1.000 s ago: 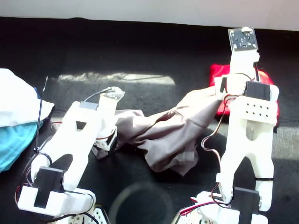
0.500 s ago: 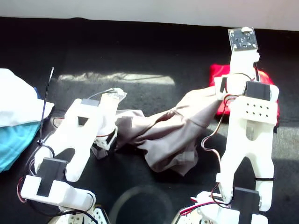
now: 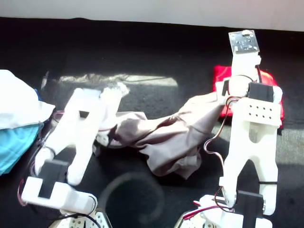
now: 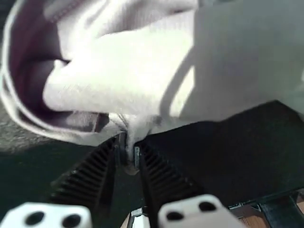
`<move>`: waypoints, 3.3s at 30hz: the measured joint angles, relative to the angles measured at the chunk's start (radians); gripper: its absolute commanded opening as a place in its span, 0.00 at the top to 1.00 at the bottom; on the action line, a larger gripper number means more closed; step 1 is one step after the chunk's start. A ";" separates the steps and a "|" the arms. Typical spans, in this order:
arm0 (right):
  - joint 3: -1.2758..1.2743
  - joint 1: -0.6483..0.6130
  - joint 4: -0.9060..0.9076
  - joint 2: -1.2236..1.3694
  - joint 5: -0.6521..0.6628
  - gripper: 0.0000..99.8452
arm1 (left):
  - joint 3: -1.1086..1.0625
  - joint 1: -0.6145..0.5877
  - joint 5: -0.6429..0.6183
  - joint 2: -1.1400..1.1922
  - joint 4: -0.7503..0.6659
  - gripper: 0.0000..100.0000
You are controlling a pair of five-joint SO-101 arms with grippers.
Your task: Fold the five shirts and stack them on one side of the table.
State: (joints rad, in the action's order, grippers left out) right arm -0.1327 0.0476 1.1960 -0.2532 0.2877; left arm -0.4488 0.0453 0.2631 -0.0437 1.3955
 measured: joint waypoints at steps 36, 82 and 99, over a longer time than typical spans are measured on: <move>0.453 -0.051 -0.153 -0.628 0.005 0.99 | 0.997 -0.281 0.092 -0.499 0.358 0.99; 0.654 -0.055 -0.333 -0.660 0.129 0.99 | 1.188 -0.285 0.092 -0.718 0.359 0.99; 0.655 -0.055 -0.333 -0.698 0.129 0.99 | 1.181 -0.285 0.092 -0.821 0.359 0.99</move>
State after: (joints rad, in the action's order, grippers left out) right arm 0.5224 -0.0077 0.8631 -0.9513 0.4166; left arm 0.7327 -0.2401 0.3552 -0.8646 1.7545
